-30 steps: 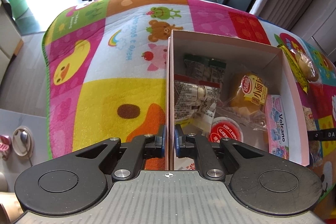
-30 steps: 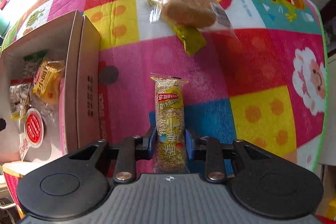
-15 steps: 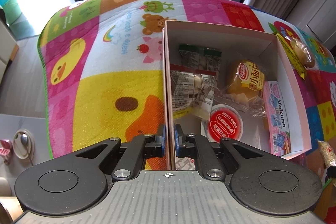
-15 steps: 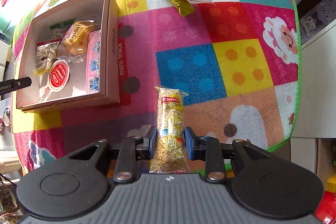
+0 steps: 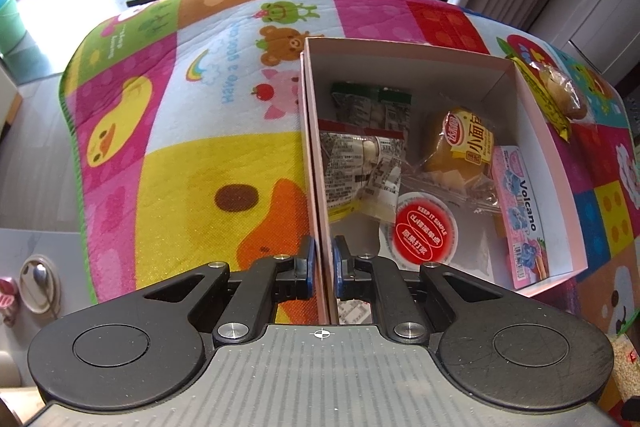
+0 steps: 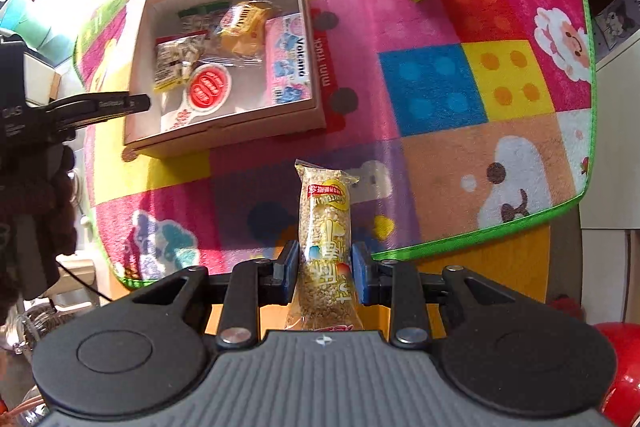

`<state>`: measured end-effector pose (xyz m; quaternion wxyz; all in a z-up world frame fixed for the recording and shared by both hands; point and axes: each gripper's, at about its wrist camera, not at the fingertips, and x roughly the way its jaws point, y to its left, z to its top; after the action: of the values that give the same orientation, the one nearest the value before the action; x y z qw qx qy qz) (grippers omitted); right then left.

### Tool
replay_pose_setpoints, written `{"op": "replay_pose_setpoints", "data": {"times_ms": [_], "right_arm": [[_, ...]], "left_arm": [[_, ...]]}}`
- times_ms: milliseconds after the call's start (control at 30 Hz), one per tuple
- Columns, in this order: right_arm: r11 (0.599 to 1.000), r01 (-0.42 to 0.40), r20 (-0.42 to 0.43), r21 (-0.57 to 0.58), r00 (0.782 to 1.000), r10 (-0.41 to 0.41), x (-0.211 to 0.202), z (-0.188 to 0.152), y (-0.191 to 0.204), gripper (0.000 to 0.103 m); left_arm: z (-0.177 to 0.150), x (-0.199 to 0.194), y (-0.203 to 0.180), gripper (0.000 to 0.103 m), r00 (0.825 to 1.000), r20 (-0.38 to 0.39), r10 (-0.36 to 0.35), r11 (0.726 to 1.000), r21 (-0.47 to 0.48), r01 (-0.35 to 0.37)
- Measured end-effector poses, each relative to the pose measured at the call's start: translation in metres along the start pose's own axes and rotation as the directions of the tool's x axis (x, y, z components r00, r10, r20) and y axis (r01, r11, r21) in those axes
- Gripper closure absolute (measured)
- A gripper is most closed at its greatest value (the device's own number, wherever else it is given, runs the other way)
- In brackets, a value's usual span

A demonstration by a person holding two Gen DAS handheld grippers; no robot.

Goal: Organize objects
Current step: 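Carry the grain bar into the pink box and open the right tool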

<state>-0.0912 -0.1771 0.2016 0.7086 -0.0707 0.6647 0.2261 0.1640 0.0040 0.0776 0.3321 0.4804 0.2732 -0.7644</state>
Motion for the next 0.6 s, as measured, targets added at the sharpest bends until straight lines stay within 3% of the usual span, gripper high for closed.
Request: {"op": "replay_pose_setpoints", "data": {"times_ms": [200,300,467,600], "right_arm": [[0.996,-0.081,0.092,-0.040,0.992,0.084,-0.039,0.020,0.036,0.076],[0.990,-0.120,0.182,-0.068,0.975,0.131,-0.057,0.042,0.053,0.076],[0.981,-0.154,0.358,-0.115,0.915,0.186,-0.063,0.089,0.086,0.075],[0.981,-0.125,0.365,-0.152,0.915,0.173,-0.046,0.099,0.099,0.063]], "left_arm": [[-0.002,0.000,0.001,0.091,1.000,0.000,-0.017,1.000,-0.001,0.017],[-0.004,-0.001,0.002,0.091,1.000,-0.004,-0.030,1.000,0.005,0.030],[-0.006,-0.003,0.001,0.091,1.000,0.002,-0.030,1.000,0.004,0.030],[-0.006,-0.003,0.001,0.091,0.999,0.001,-0.034,0.999,0.009,0.034]]}}
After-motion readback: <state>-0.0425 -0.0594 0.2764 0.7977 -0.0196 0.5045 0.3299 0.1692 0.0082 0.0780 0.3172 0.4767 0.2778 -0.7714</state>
